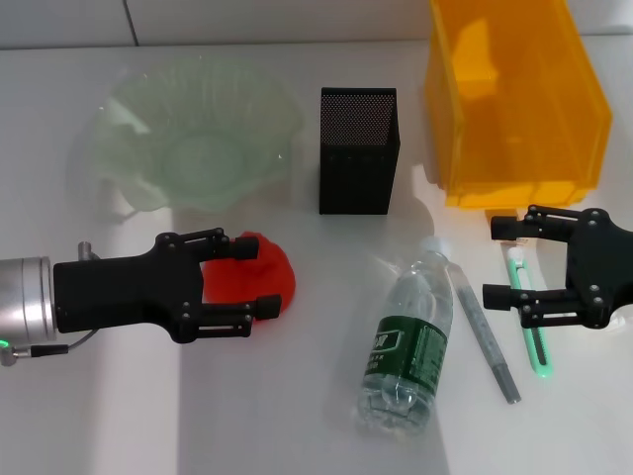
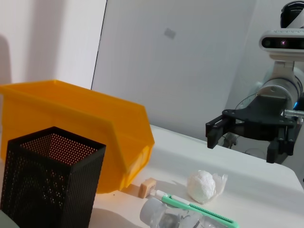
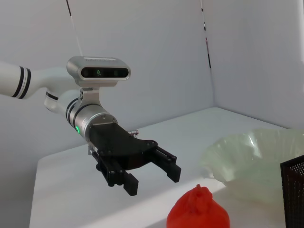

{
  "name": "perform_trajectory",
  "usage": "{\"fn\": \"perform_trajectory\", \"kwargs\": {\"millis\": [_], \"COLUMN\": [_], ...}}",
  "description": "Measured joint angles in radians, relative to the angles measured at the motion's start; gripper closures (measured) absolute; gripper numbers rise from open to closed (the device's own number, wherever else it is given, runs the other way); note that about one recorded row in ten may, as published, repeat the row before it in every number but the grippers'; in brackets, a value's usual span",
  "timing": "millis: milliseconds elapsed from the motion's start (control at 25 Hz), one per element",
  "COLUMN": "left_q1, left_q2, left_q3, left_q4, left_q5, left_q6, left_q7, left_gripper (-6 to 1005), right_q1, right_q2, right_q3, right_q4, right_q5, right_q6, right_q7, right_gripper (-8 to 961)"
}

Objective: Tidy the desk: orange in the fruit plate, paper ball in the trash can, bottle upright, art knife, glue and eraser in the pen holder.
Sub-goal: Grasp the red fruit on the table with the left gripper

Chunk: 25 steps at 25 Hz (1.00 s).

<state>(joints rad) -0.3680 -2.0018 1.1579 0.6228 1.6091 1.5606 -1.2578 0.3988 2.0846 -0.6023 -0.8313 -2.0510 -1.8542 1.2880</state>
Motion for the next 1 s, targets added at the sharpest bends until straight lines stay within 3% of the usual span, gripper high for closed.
{"fn": "perform_trajectory", "kwargs": {"millis": [560,600,680,760,1000], "left_q1": [0.011,0.022,0.022,0.02,0.015], "left_q2": [-0.003,-0.025,-0.025,-0.057,-0.066], "left_q3": [-0.017,-0.048,-0.048,-0.041,-0.038], "left_q4": [0.0,0.001,0.001,0.001,0.0], "left_q5": [0.0,0.0,0.0,0.022,0.03], "left_q6": [-0.009,-0.059,-0.059,-0.198,-0.277], "left_q7": [0.014,0.066,0.066,0.09,0.092], "left_gripper": [216,217,219,221,228], "right_q1": [-0.003,-0.003,-0.003,-0.003,-0.003], "right_q2": [0.0,0.0,0.0,0.0,-0.001], "right_q3": [-0.011,-0.011,-0.011,-0.011,-0.011], "right_q4": [0.0,0.0,0.0,0.0,0.0], "right_q5": [0.003,0.003,0.003,0.003,0.004], "right_q6": [0.0,0.0,0.001,0.002,0.003], "right_q7": [0.001,0.002,0.002,0.002,0.003], "right_gripper": [116,116,116,116,116]}}
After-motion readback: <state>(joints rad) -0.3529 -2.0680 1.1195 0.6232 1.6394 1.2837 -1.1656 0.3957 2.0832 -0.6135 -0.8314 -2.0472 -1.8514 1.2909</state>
